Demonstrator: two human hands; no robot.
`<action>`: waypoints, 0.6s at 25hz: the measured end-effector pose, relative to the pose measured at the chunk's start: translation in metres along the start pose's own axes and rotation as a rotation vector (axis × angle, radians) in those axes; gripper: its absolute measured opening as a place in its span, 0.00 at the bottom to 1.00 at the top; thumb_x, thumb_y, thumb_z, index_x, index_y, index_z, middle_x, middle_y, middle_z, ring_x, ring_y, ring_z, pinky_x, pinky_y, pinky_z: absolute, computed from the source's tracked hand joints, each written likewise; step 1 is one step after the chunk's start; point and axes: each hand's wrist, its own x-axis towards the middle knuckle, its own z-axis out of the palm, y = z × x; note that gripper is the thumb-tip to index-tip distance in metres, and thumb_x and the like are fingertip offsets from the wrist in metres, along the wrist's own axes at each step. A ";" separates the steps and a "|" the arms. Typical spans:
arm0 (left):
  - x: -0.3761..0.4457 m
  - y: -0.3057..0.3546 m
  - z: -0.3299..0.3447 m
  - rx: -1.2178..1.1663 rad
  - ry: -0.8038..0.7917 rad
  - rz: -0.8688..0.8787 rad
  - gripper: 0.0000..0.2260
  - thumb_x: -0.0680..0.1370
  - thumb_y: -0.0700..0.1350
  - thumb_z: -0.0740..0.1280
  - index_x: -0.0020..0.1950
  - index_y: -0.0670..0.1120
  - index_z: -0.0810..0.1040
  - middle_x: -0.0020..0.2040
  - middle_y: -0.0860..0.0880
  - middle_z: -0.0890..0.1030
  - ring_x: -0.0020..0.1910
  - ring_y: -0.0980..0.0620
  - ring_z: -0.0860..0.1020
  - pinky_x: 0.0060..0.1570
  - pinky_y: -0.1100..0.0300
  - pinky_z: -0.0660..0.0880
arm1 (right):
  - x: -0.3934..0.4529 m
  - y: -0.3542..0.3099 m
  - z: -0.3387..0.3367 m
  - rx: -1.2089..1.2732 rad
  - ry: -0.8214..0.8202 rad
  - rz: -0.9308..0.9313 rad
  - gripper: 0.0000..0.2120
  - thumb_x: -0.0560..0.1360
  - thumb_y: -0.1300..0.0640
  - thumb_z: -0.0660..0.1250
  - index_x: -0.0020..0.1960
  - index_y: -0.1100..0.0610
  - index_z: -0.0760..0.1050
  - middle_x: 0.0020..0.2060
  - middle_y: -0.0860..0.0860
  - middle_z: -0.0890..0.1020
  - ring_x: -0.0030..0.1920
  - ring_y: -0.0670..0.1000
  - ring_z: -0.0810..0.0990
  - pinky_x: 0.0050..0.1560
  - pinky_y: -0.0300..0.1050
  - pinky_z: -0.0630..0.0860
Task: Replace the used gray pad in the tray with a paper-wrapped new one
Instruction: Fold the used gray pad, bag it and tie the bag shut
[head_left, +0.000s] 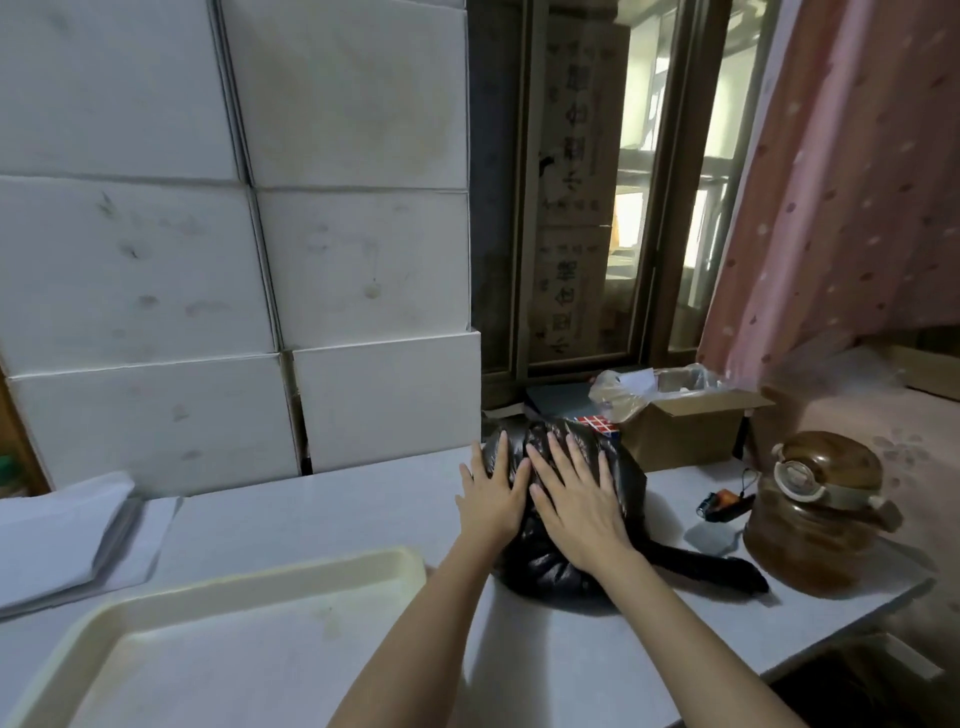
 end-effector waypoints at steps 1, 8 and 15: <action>0.005 0.002 0.001 -0.017 -0.002 -0.004 0.29 0.77 0.67 0.43 0.77 0.59 0.50 0.79 0.48 0.45 0.77 0.41 0.47 0.74 0.40 0.52 | 0.007 0.002 0.002 -0.018 -0.008 0.018 0.32 0.79 0.42 0.31 0.72 0.50 0.64 0.71 0.52 0.70 0.73 0.55 0.65 0.72 0.54 0.44; -0.009 0.013 -0.056 -0.065 0.149 0.038 0.33 0.76 0.67 0.41 0.77 0.53 0.56 0.78 0.46 0.53 0.77 0.46 0.54 0.74 0.43 0.52 | 0.026 -0.006 -0.011 -0.093 0.141 0.028 0.26 0.77 0.40 0.46 0.70 0.45 0.66 0.70 0.56 0.70 0.71 0.62 0.65 0.69 0.65 0.44; -0.123 -0.077 -0.147 0.384 0.186 -0.048 0.24 0.83 0.55 0.46 0.78 0.50 0.49 0.79 0.47 0.47 0.78 0.48 0.45 0.76 0.47 0.45 | -0.039 -0.173 -0.056 0.237 0.145 -0.243 0.28 0.77 0.47 0.40 0.75 0.51 0.59 0.75 0.55 0.59 0.77 0.54 0.53 0.73 0.55 0.40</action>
